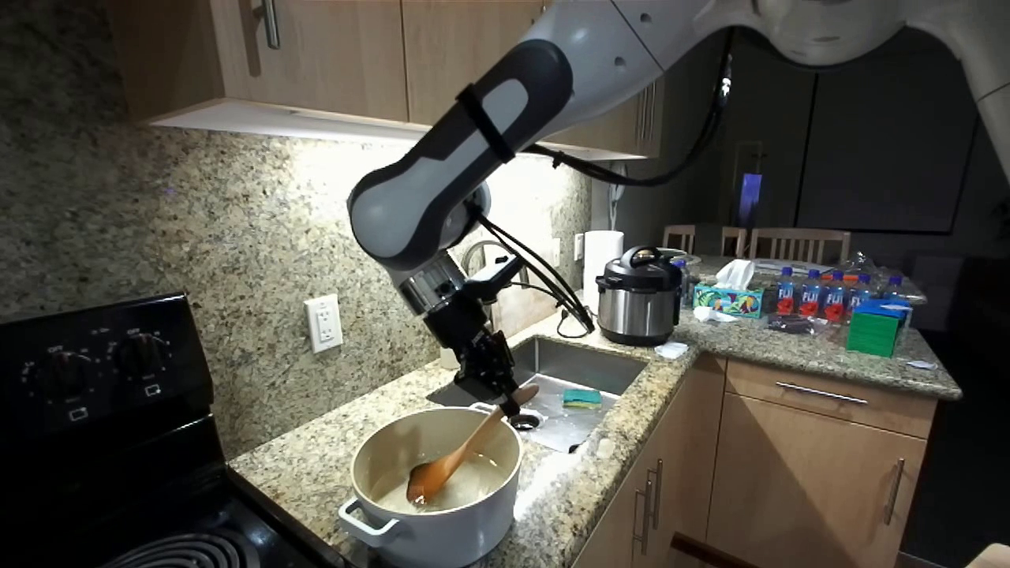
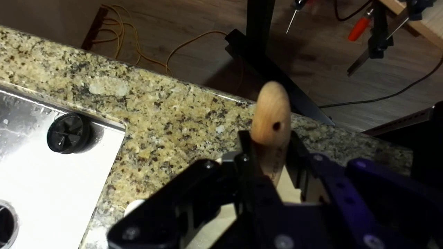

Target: Use the wooden spoon to stir in the pot

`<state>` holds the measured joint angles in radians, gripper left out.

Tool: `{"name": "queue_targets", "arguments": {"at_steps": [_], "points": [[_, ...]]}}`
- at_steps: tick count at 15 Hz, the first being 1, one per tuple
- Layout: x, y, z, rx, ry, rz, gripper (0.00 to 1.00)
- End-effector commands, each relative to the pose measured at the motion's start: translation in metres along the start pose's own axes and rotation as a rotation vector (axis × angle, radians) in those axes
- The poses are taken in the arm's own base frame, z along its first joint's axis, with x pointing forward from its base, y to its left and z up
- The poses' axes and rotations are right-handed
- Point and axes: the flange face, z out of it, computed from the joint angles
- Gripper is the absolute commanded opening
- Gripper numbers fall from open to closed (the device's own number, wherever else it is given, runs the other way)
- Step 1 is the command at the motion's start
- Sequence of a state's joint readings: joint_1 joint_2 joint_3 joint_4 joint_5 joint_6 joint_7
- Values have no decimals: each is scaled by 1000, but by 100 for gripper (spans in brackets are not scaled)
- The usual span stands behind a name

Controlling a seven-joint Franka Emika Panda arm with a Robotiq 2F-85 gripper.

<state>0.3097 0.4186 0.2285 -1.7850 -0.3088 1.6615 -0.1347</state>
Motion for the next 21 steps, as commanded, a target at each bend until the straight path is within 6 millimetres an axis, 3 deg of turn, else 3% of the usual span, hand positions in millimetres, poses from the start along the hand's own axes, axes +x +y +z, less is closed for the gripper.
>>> {"name": "queue_targets", "arguments": {"at_steps": [1,6,10,21], "points": [[13,-7,-3,-8,-24,-54,10],[20,-27,6,-14,-83,-147,10],[14,-46,18,-55,-145,-220,10],[-33,-23,13,-76,-118,-130,10]]}}
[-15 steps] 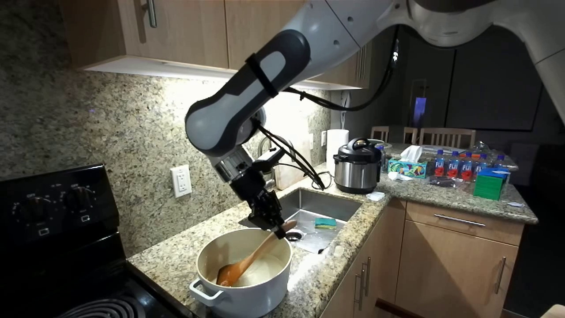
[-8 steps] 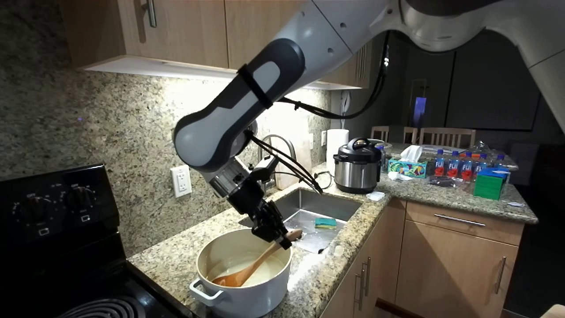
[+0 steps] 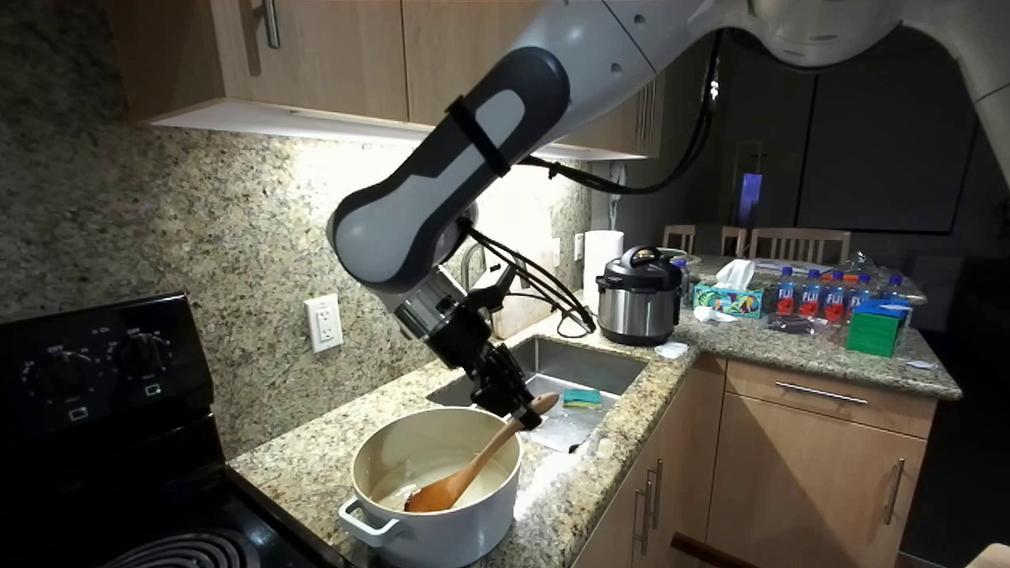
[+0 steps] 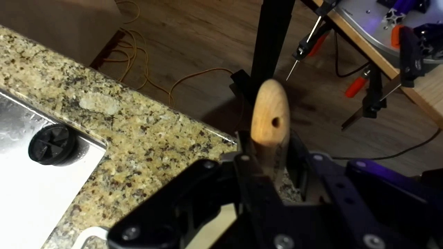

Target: Use the wooden spoon to stir in the pot

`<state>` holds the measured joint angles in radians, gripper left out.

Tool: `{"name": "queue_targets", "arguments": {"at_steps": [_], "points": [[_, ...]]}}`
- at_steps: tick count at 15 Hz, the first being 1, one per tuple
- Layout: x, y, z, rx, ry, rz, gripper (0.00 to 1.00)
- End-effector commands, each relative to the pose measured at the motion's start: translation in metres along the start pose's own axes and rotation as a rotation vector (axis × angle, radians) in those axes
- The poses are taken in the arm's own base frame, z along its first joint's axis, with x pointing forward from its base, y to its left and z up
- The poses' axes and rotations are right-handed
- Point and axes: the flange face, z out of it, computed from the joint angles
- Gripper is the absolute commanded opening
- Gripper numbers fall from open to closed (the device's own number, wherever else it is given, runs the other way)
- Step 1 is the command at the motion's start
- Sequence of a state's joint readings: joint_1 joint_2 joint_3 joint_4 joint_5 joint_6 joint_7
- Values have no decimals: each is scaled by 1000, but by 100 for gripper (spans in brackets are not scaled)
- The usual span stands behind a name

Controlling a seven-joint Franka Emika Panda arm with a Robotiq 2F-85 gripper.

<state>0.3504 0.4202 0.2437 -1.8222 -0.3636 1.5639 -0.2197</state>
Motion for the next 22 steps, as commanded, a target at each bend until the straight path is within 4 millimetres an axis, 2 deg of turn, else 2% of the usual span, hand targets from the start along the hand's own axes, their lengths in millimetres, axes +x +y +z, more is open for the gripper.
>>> {"name": "queue_targets", "arguments": {"at_steps": [1,5,10,14,18,22], "points": [[-35,8,-1,-18,18,33,10],[-50,21,-7,-7,22,70,9],[-41,29,-12,-5,5,105,9],[-22,32,-14,6,-32,92,9],[6,31,-21,6,-27,126,9],[33,20,-26,-13,-23,74,9]]}}
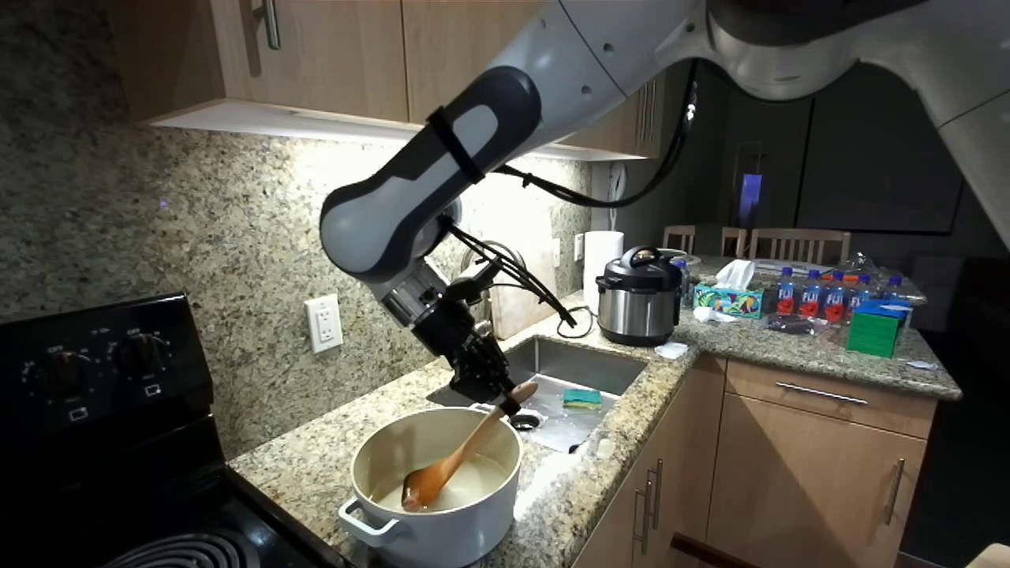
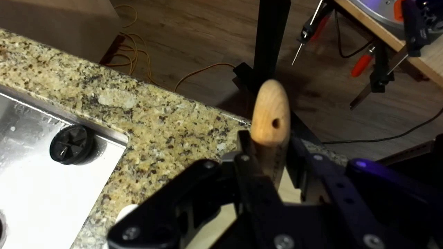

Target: Use the wooden spoon to stir in the pot

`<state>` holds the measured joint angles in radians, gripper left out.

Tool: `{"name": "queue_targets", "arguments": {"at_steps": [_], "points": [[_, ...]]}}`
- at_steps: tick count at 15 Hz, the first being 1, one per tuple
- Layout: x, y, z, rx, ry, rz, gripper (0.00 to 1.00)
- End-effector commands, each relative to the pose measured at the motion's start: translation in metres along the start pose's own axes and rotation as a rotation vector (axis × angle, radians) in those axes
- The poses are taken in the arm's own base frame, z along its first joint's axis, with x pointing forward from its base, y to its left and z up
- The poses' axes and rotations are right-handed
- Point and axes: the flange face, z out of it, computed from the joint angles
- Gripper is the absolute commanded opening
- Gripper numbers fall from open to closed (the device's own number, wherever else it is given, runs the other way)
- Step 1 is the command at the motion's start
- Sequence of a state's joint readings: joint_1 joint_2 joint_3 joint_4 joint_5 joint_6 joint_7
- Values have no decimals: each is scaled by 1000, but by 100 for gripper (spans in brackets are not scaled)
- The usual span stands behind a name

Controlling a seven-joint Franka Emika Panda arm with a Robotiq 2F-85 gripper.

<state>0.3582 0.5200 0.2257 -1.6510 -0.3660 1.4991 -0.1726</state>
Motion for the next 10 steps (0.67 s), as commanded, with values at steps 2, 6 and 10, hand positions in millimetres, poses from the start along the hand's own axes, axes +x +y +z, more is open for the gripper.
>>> {"name": "queue_targets", "arguments": {"at_steps": [2,6,10], "points": [[15,-22,-4,-55,-28,-55,9],[3,-46,9,-128,-64,-173,9],[-19,-55,27,-192,-85,-198,9]]}}
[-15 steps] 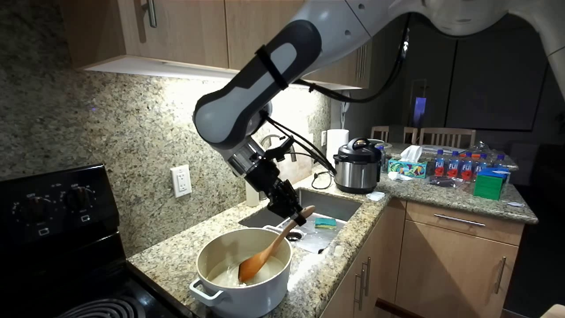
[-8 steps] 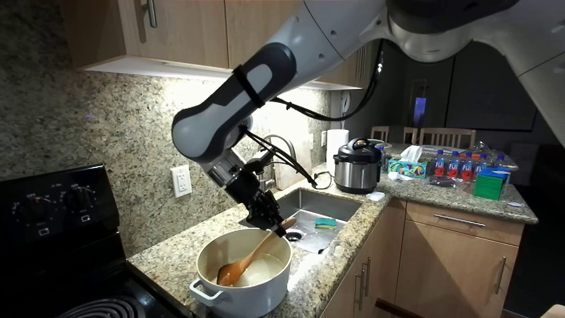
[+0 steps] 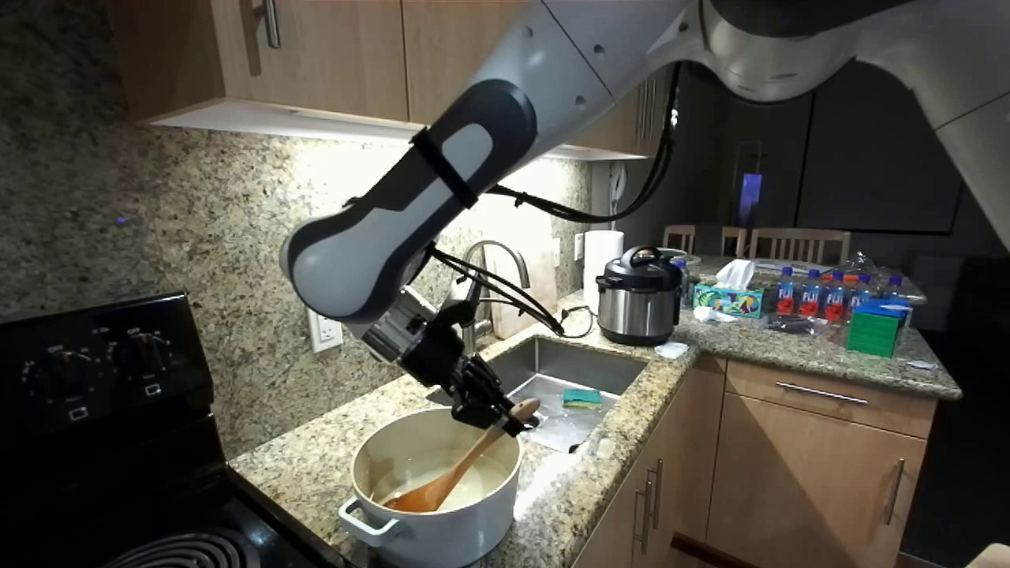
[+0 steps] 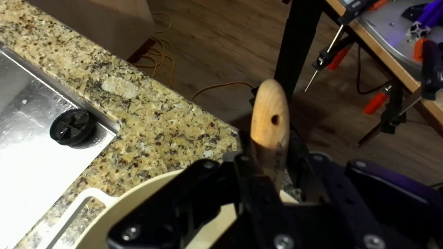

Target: Use the wooden spoon to stir in the pot

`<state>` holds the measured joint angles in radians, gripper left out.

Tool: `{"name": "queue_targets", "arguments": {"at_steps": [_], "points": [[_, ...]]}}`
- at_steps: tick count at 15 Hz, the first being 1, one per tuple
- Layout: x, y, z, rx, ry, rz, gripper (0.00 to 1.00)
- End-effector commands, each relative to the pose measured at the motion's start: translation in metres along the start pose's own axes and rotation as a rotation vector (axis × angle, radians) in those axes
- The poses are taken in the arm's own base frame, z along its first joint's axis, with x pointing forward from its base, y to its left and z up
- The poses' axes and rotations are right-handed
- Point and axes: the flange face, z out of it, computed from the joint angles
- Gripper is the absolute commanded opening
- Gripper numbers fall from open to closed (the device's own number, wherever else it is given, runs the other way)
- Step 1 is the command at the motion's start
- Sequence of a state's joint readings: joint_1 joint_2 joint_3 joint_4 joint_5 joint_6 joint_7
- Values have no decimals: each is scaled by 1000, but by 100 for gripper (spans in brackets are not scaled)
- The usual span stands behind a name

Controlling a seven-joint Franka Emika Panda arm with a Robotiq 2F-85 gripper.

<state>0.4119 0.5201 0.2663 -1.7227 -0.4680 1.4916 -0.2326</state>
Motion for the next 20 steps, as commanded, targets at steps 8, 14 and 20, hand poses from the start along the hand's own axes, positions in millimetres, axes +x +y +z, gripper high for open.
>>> {"name": "queue_targets", "arguments": {"at_steps": [8,14,20], "points": [[-76,1,31,-46,11,130,9],[-60,10,21,-79,62,307,9],[-28,-8,9,-147,71,370,9]]}}
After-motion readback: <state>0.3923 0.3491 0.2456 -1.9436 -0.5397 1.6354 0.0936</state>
